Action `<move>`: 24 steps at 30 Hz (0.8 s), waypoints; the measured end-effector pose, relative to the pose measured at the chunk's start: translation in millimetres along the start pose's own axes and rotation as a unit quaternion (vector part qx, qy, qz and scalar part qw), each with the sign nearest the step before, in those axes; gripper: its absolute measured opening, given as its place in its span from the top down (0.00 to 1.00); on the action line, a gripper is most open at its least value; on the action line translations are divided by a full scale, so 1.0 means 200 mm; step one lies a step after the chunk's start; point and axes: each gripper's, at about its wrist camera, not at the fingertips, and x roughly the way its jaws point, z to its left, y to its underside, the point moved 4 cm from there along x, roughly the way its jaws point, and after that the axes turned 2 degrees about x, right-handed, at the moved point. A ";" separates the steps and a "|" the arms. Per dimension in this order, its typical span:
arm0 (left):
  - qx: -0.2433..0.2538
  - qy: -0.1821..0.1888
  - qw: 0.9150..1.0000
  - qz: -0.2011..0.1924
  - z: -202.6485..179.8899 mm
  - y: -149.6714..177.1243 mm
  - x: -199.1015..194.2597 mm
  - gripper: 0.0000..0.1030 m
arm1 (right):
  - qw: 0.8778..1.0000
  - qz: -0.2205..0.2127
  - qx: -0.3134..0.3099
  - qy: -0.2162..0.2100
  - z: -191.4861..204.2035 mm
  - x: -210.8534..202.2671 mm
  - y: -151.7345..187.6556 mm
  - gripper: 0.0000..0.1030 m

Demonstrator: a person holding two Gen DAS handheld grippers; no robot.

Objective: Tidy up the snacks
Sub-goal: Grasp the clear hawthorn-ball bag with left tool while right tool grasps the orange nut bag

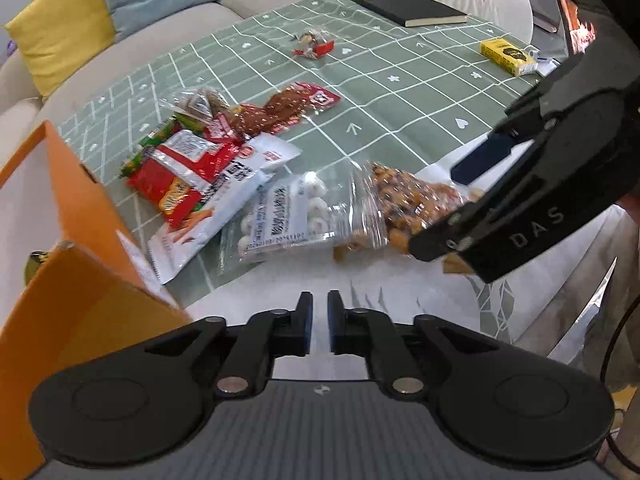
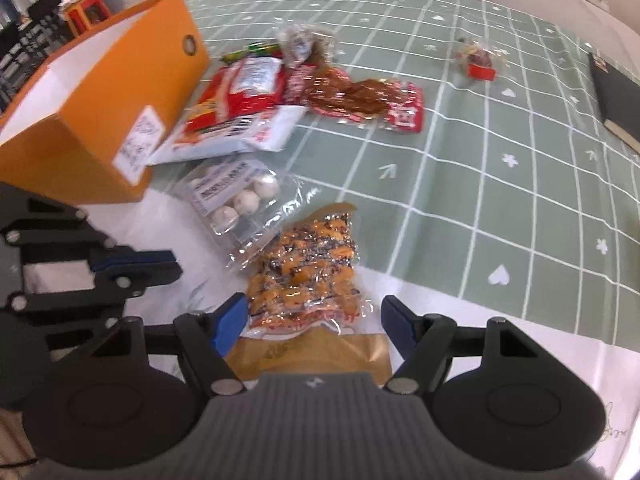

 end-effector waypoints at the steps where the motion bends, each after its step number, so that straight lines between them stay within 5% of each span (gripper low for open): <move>1: -0.003 0.000 1.000 -0.002 0.01 0.00 -0.02 0.80 | 1.000 0.002 0.000 -0.001 0.00 0.00 0.01 0.32; 3: -0.022 0.009 1.000 -0.006 0.02 0.01 -0.05 0.63 | 1.000 -0.001 0.004 0.010 -0.01 -0.02 0.02 0.34; 9: -0.117 0.041 0.992 -0.011 0.09 -0.01 -0.09 0.35 | 0.998 -0.012 0.046 0.048 -0.11 -0.05 0.00 0.40; 18: -0.259 0.075 0.963 -0.004 0.15 -0.06 -0.01 0.25 | 0.998 -0.013 0.035 0.059 -0.12 -0.02 -0.02 0.31; 24: -0.308 0.059 0.950 0.007 0.16 -0.12 0.05 0.22 | 0.997 -0.010 0.040 0.064 -0.14 -0.01 -0.02 0.31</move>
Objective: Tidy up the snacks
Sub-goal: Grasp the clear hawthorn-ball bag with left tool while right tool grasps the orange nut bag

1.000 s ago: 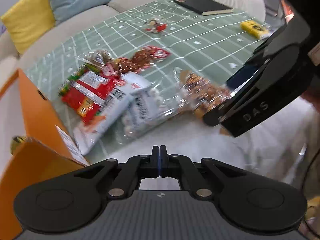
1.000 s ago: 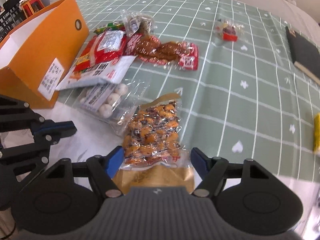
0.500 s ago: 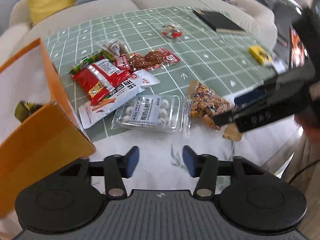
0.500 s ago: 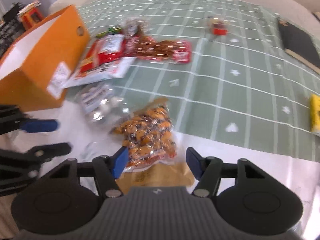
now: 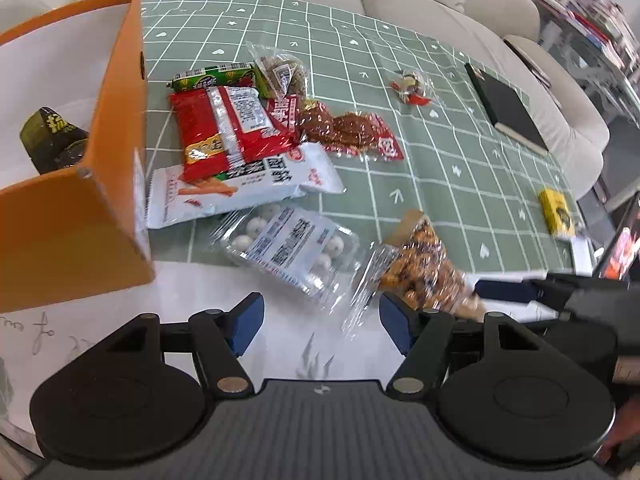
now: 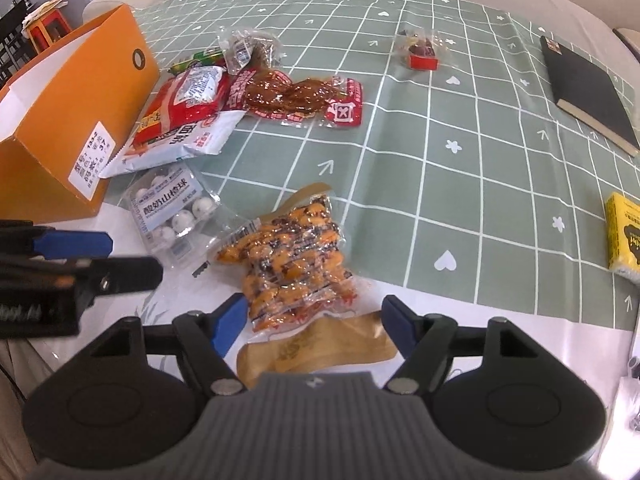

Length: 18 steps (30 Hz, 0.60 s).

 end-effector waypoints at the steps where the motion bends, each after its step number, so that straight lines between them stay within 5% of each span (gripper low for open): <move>1: -0.008 0.000 1.000 0.002 -0.01 -0.01 0.01 0.21 | 1.000 0.000 0.000 0.001 0.00 0.00 0.00 0.31; 4: -0.025 -0.014 1.000 0.013 -0.02 -0.03 0.07 0.22 | 1.000 -0.005 0.000 0.001 -0.01 0.01 -0.01 0.31; 8: -0.008 -0.041 0.999 0.025 -0.02 -0.01 0.12 0.38 | 1.000 -0.006 0.010 0.000 -0.02 0.02 -0.02 0.31; 18: 0.006 -0.062 0.996 0.058 0.10 0.06 0.05 0.90 | 1.000 -0.001 0.003 0.013 -0.02 0.01 -0.01 0.29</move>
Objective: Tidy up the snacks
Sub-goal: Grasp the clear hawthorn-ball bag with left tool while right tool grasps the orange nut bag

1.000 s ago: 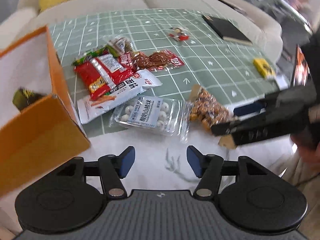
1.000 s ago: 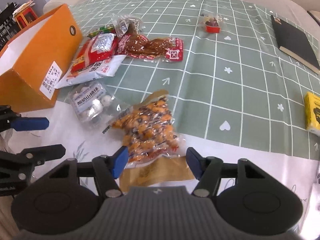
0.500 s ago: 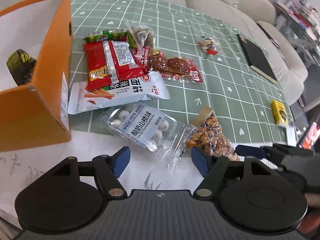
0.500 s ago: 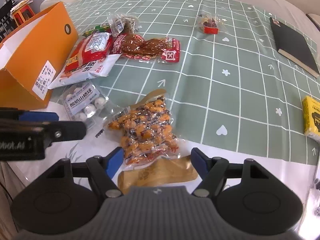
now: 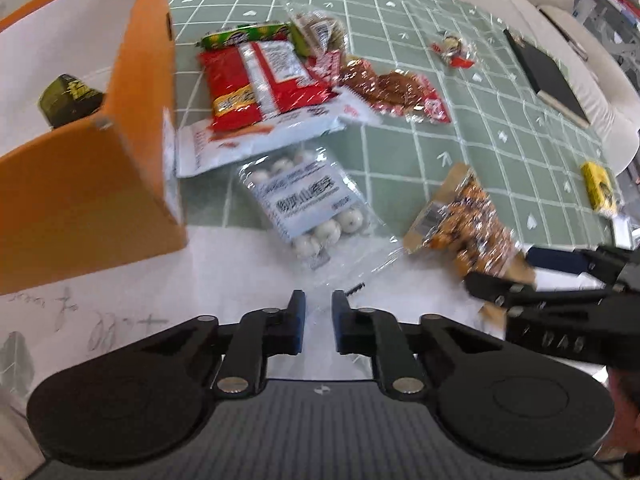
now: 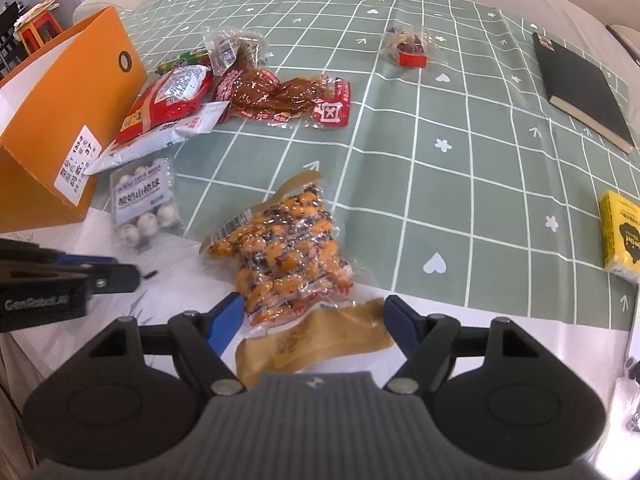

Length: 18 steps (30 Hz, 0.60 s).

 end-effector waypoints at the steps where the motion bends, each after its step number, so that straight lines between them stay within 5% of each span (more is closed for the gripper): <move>1: 0.004 -0.006 1.000 0.003 0.01 0.01 -0.01 0.92 | 1.000 0.000 -0.001 0.001 0.00 0.00 0.00 0.29; 7: 0.001 -0.068 0.998 0.013 0.14 0.07 -0.05 0.96 | 1.000 0.002 0.001 0.005 0.00 -0.01 0.02 0.29; 10: -0.022 -0.044 0.999 -0.001 0.17 0.08 -0.09 0.90 | 1.000 -0.003 0.000 0.005 0.00 -0.02 0.01 0.29; 15: -0.036 0.011 0.998 -0.045 0.10 0.05 -0.15 0.33 | 1.000 -0.020 -0.002 0.001 0.02 -0.03 -0.01 0.28; 18: -0.047 0.012 0.997 -0.055 0.07 0.01 -0.14 0.26 | 1.000 -0.022 -0.011 0.005 0.04 -0.02 -0.02 0.27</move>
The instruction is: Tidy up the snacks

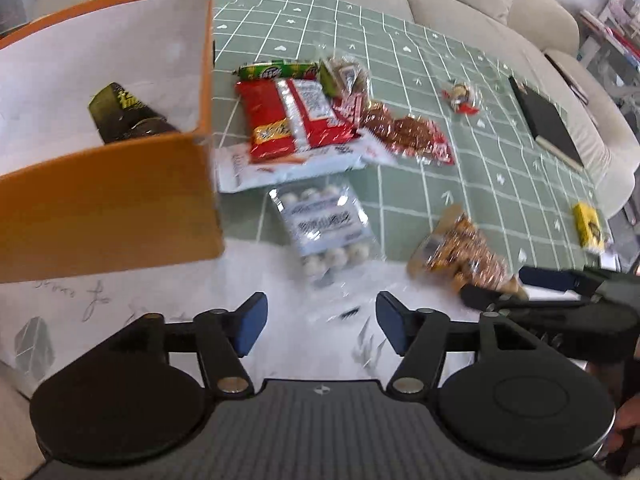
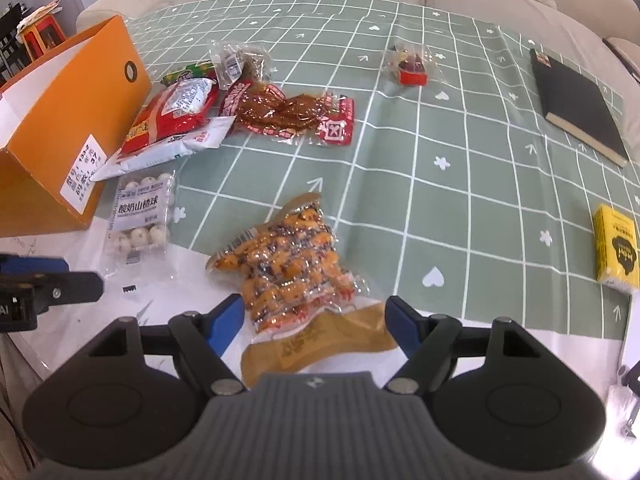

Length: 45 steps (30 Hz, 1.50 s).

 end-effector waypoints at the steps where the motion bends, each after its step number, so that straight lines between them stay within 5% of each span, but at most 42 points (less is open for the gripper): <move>1: -0.006 0.001 1.000 0.000 -0.01 -0.01 0.01 0.24 | 1.000 -0.001 -0.002 0.001 0.00 0.01 0.00 0.27; 9: -0.056 -0.020 0.998 0.004 -0.06 -0.11 0.15 0.18 | 1.000 -0.003 -0.007 0.000 0.01 0.06 -0.04 0.28; 15: -0.085 -0.072 0.994 0.017 -0.09 -0.17 0.25 0.15 | 1.000 -0.006 0.001 -0.002 0.00 0.08 -0.06 0.27; 21: -0.026 -0.127 0.992 0.009 -0.13 -0.17 0.32 0.14 | 1.000 -0.006 0.003 -0.004 0.00 0.10 -0.07 0.26; 26: 0.014 -0.107 0.994 0.001 -0.12 -0.15 0.30 0.27 | 1.000 -0.003 -0.004 -0.002 0.00 0.10 -0.06 0.26; 31: 0.085 -0.071 0.994 0.018 -0.10 -0.10 0.27 0.28 | 1.000 0.004 -0.008 0.001 0.01 0.09 -0.05 0.25; 38: 0.204 -0.016 0.978 0.042 -0.06 0.01 0.21 0.27 | 1.000 0.003 -0.016 -0.005 0.02 0.07 -0.03 0.24; 45: 0.173 -0.009 0.985 0.021 -0.01 0.02 0.19 0.14 | 0.999 0.000 -0.039 -0.006 0.06 0.09 -0.01 0.17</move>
